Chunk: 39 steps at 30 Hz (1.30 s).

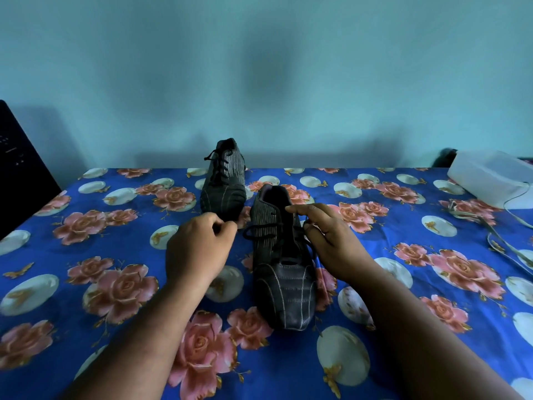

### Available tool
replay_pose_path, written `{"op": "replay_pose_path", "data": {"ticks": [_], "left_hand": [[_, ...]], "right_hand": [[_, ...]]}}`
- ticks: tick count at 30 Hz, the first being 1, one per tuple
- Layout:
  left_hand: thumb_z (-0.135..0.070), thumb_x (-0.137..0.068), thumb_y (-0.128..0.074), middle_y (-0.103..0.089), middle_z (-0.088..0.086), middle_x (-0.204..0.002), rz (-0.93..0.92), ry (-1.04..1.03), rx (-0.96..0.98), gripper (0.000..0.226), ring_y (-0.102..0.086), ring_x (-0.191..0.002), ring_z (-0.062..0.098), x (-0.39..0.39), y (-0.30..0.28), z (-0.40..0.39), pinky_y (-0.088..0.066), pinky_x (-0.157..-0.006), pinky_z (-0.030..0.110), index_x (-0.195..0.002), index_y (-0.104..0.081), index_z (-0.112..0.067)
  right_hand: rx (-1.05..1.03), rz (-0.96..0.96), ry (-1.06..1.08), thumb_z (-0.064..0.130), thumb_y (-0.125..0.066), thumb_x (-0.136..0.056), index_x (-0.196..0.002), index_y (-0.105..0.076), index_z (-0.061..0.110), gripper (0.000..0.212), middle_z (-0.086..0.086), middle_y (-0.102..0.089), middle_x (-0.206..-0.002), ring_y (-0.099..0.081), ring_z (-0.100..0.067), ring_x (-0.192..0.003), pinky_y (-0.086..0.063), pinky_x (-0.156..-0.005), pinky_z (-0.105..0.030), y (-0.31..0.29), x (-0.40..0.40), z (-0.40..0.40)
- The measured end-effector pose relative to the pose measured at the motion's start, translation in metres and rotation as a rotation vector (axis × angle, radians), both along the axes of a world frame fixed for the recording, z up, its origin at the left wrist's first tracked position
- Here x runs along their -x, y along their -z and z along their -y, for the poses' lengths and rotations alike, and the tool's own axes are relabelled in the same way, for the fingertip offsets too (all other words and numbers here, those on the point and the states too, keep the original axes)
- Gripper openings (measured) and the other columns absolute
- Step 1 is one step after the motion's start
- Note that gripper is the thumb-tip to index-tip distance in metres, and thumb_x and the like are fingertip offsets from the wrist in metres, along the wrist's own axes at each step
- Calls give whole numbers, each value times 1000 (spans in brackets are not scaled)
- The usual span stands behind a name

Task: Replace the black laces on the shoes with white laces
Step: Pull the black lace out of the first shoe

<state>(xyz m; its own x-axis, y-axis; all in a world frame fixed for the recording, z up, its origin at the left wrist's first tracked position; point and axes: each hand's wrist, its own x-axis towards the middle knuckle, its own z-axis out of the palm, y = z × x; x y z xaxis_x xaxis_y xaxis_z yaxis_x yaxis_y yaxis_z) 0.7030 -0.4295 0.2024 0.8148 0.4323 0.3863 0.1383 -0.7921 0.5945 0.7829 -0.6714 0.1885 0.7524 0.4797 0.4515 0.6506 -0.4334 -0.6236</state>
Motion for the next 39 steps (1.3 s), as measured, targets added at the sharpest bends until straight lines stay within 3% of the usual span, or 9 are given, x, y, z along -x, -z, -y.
{"op": "replay_pose_path", "data": {"ticks": [4, 6, 11, 18, 24, 29, 32, 36, 39], "left_hand": [[-54, -95, -52, -62, -14, -95, 222, 336, 14, 36, -58, -81, 1, 1, -1, 9, -49, -67, 30, -108, -70, -27], [-54, -95, -55, -64, -14, -101, 245, 437, -61, 36, -61, -90, 2, 0, 1, 16, -55, -76, 38, -110, -73, -26], [-38, -94, -59, -64, -14, -88, 248, 384, -160, 19, -61, -81, 8, 0, 1, 20, -53, -71, 39, -90, -71, -24], [-41, -93, -59, -65, -4, -85, -16, -29, -104, 20, -61, -81, 22, -1, -2, -13, -38, -61, 33, -86, -67, -24], [-51, -98, -52, -66, -7, -109, 234, 339, -157, 37, -63, -98, 16, -3, 1, 4, -54, -79, 42, -114, -70, -24], [-47, -93, -57, -60, -14, -97, 243, 398, -196, 22, -60, -93, 15, -6, 9, 22, -51, -79, 46, -93, -66, -27], [-46, -92, -55, -58, -14, -92, 205, 422, -53, 19, -60, -89, 13, -8, 10, 18, -51, -79, 46, -87, -61, -28], [-41, -88, -56, -58, -7, -76, 84, 267, 140, 22, -57, -70, 16, -6, 7, 9, -42, -61, 35, -74, -55, -25], [-37, -91, -59, -58, 3, -64, -73, 150, 169, 29, -57, -63, 26, -4, 3, -1, -37, -55, 35, -72, -56, -16]], "right_hand": [[-7, -9, -8, 5, -46, -101, -135, -58, 36, 48, 16, -55, -120, -52, -10, -114, -43, -96, -29, 1, -2, 1], [-3, -4, -25, 5, -45, -102, -137, -58, 35, 48, 14, -55, -121, -52, -10, -114, -41, -95, -26, 0, 0, 1], [13, -5, -33, 9, -45, -102, -139, -56, 36, 47, 15, -55, -124, -51, -11, -117, -41, -98, -31, -1, 1, 1], [29, 4, -27, 16, -41, -98, -139, -54, 40, 49, 14, -54, -130, -48, -11, -122, -42, -103, -36, -3, 2, 0], [6, -18, -39, 9, -45, -102, -144, -53, 35, 50, 9, -53, -134, -47, -9, -127, -40, -106, -31, -2, 2, 1], [46, -76, -79, 13, -44, -107, -151, -44, 37, 51, 11, -46, -149, -39, -2, -140, -34, -113, -23, -1, 1, 2], [48, -89, -100, 12, -44, -107, -151, -44, 35, 50, 13, -48, -148, -40, 0, -139, -32, -111, -15, -1, 2, 2], [70, -106, -71, 16, -46, -107, -147, -50, 35, 44, 13, -52, -145, -43, -3, -137, -37, -113, -26, 2, 0, 3], [128, -195, -73, 39, -45, -107, -145, -53, 34, 39, 13, -56, -142, -48, -3, -134, -41, -112, -38, 6, -3, 7]]}}
